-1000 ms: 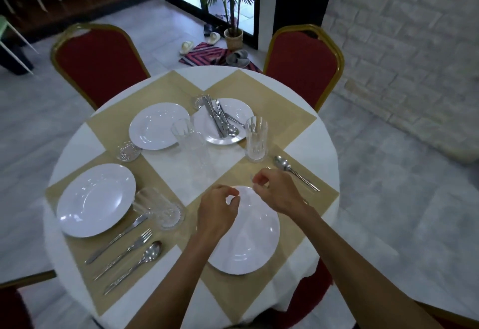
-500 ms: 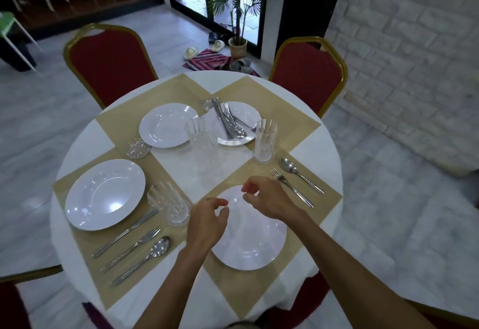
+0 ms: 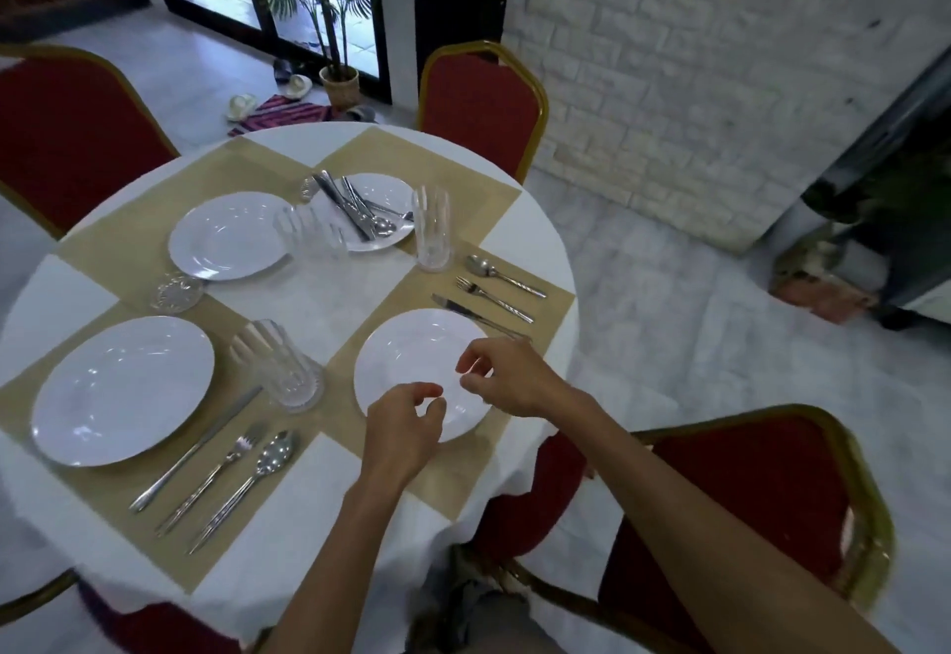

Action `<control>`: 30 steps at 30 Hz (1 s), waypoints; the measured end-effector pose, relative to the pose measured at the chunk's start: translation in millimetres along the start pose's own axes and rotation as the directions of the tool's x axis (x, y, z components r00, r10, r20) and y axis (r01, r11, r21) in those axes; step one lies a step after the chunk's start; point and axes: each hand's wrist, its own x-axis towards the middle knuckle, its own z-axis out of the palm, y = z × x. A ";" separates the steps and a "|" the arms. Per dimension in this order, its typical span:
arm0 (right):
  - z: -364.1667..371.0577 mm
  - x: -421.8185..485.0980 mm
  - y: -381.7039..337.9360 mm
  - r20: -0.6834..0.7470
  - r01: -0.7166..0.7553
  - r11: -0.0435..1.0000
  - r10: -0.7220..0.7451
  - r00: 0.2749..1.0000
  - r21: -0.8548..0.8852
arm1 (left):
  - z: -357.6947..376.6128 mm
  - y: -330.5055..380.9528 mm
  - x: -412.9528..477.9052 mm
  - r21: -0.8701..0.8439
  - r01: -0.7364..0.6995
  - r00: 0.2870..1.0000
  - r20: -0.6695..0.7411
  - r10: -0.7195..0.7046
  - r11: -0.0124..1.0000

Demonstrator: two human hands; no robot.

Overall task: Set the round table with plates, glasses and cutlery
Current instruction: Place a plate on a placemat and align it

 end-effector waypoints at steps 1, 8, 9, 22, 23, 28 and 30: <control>-3.2 -9.3 1.6 0.010 -0.006 1.000 0.006 1.000 -0.001 | 3.3 3.5 -8.3 0.001 -0.010 1.000 0.012 0.010 1.000; -38.3 -54.9 15.7 -0.043 -0.034 0.999 0.033 0.999 -0.038 | 19.2 29.0 -33.7 -0.020 -0.048 0.999 0.003 0.048 0.999; -43.8 -61.0 19.3 -0.048 -0.040 0.999 0.038 0.998 -0.035 | 22.5 35.0 -35.7 -0.019 -0.057 0.998 0.003 0.057 0.998; -156.2 -142.2 140.5 -0.129 0.046 0.995 -0.058 0.990 -0.091 | 139.8 161.6 -63.6 -0.046 -0.103 0.995 -0.018 0.102 0.994; -166.0 -149.0 154.4 -0.120 0.067 0.994 -0.077 0.990 -0.084 | 153.6 174.1 -67.0 -0.050 -0.102 0.994 -0.038 0.100 0.994; -223.9 -180.0 220.6 -0.108 0.108 0.993 -0.113 0.988 -0.054 | 222.8 229.7 -86.4 -0.066 -0.012 0.999 -0.048 0.009 0.998; -246.5 -191.5 244.5 -0.110 0.099 0.994 -0.104 0.989 -0.047 | 246.4 250.0 -91.0 -0.074 0.005 0.999 -0.038 -0.008 0.997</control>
